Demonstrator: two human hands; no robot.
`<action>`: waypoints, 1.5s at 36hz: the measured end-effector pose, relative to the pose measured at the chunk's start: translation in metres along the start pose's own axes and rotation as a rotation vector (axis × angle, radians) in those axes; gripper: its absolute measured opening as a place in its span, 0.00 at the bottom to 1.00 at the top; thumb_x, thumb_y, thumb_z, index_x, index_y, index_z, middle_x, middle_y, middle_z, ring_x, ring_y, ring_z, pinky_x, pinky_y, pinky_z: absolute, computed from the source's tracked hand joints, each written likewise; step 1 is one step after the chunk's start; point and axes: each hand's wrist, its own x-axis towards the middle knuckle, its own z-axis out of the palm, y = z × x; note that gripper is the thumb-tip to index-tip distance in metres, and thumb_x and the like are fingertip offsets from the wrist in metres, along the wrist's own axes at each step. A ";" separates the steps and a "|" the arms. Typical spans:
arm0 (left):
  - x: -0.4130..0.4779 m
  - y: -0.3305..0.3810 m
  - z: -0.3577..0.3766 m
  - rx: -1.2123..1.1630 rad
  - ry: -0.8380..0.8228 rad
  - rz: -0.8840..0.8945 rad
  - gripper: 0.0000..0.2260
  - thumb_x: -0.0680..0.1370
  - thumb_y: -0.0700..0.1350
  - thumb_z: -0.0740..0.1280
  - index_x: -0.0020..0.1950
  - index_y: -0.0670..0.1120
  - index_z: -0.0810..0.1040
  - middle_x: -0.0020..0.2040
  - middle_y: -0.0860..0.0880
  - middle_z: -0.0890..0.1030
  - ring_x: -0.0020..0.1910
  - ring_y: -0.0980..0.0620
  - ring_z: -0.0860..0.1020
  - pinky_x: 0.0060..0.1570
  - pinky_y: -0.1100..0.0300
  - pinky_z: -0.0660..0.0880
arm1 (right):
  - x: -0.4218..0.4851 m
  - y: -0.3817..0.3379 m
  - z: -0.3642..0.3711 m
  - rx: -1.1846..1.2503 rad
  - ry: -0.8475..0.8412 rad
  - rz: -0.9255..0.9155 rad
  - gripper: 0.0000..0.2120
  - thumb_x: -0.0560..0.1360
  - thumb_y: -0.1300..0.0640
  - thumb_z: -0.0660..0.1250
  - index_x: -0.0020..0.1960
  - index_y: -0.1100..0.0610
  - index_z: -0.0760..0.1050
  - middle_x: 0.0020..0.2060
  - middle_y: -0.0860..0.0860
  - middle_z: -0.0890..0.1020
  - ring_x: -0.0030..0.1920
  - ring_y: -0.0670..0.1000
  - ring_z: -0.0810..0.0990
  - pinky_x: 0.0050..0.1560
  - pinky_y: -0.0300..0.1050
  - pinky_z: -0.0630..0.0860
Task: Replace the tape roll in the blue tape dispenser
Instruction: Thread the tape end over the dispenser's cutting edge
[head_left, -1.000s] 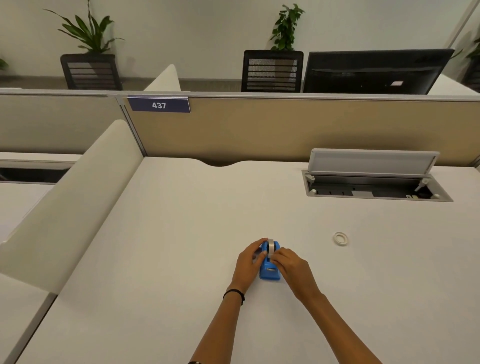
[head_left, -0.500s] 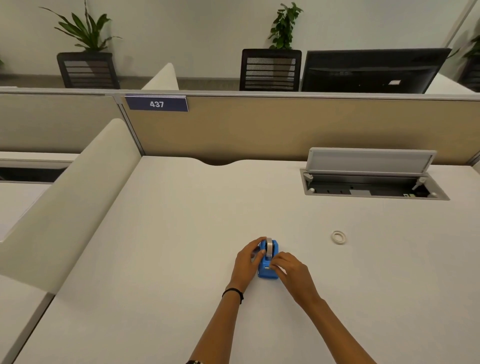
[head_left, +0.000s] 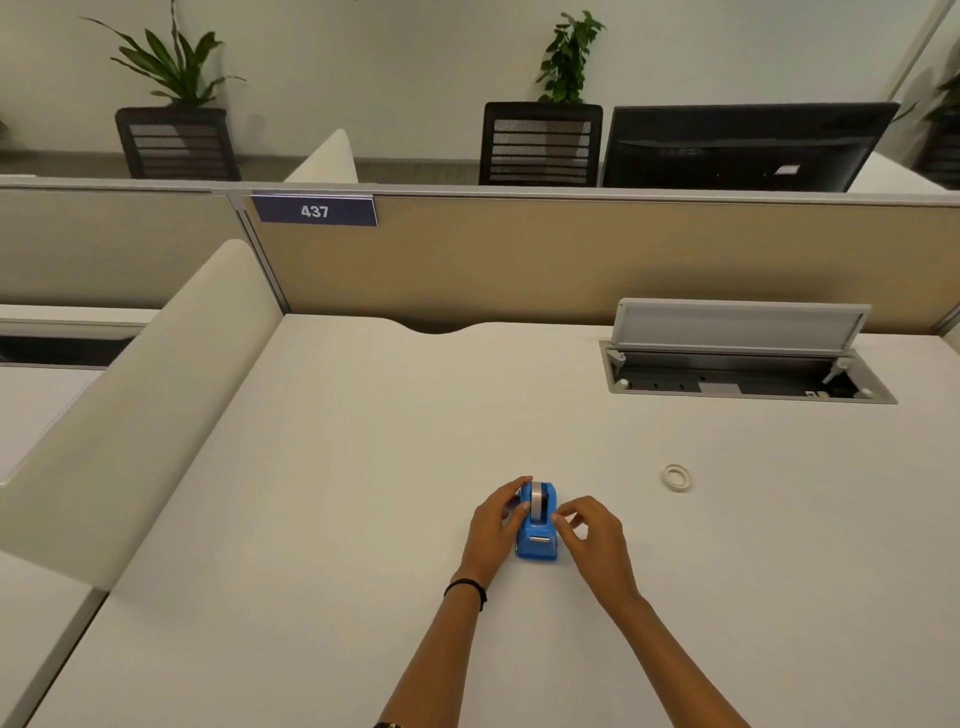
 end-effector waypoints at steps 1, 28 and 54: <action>0.000 0.000 0.000 0.002 0.000 0.004 0.15 0.78 0.45 0.61 0.60 0.63 0.68 0.58 0.55 0.76 0.56 0.53 0.76 0.53 0.69 0.73 | 0.002 -0.001 0.002 0.019 -0.002 0.011 0.02 0.72 0.58 0.69 0.44 0.55 0.76 0.41 0.50 0.79 0.39 0.46 0.77 0.40 0.26 0.72; 0.002 0.002 -0.006 0.099 -0.088 0.068 0.18 0.80 0.38 0.54 0.62 0.60 0.67 0.61 0.59 0.73 0.59 0.68 0.71 0.59 0.75 0.67 | 0.020 -0.009 0.000 0.016 -0.131 -0.103 0.09 0.73 0.59 0.67 0.53 0.57 0.78 0.44 0.48 0.79 0.42 0.42 0.77 0.46 0.32 0.73; 0.001 0.002 -0.003 0.109 -0.082 0.059 0.15 0.80 0.45 0.58 0.66 0.55 0.68 0.63 0.55 0.73 0.61 0.57 0.73 0.64 0.62 0.70 | 0.013 -0.014 0.002 -0.192 -0.166 -0.211 0.02 0.70 0.61 0.71 0.42 0.59 0.79 0.38 0.54 0.84 0.37 0.52 0.80 0.47 0.42 0.74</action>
